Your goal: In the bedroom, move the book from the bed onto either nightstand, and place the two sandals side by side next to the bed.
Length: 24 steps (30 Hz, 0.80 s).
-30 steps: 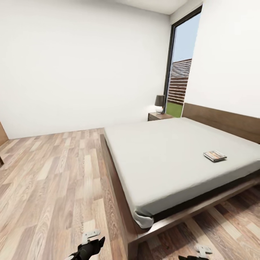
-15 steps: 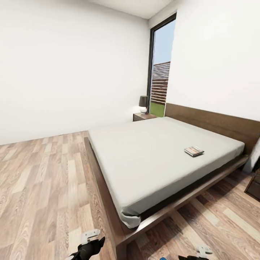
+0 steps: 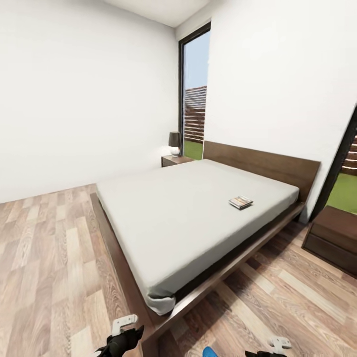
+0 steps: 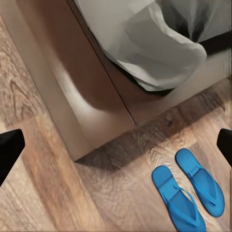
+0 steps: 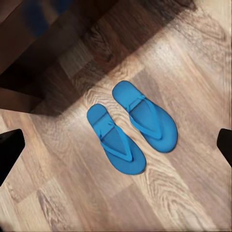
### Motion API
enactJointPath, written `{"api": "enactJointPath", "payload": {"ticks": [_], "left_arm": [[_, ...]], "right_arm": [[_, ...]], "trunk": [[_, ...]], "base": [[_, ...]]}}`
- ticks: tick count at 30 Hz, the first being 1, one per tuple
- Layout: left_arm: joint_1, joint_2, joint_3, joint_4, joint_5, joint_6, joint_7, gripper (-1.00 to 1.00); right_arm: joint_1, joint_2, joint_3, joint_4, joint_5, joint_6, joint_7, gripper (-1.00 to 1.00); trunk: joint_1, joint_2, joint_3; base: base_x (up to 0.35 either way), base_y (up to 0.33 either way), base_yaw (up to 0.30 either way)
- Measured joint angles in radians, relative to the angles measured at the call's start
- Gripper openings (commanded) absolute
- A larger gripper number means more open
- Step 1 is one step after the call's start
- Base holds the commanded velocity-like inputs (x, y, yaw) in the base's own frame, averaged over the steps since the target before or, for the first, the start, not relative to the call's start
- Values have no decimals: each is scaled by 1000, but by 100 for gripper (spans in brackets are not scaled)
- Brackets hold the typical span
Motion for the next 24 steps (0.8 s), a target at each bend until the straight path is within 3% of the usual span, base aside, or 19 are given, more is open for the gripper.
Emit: {"api": "enactJointPath", "payload": {"ticks": [24], "left_arm": [[0,0,-1,0,0,0,0,100]], "right_arm": [[0,0,0,0,0,0,0,100]], "trunk": [[0,0,0]], "base": [[0,0,-300]]}}
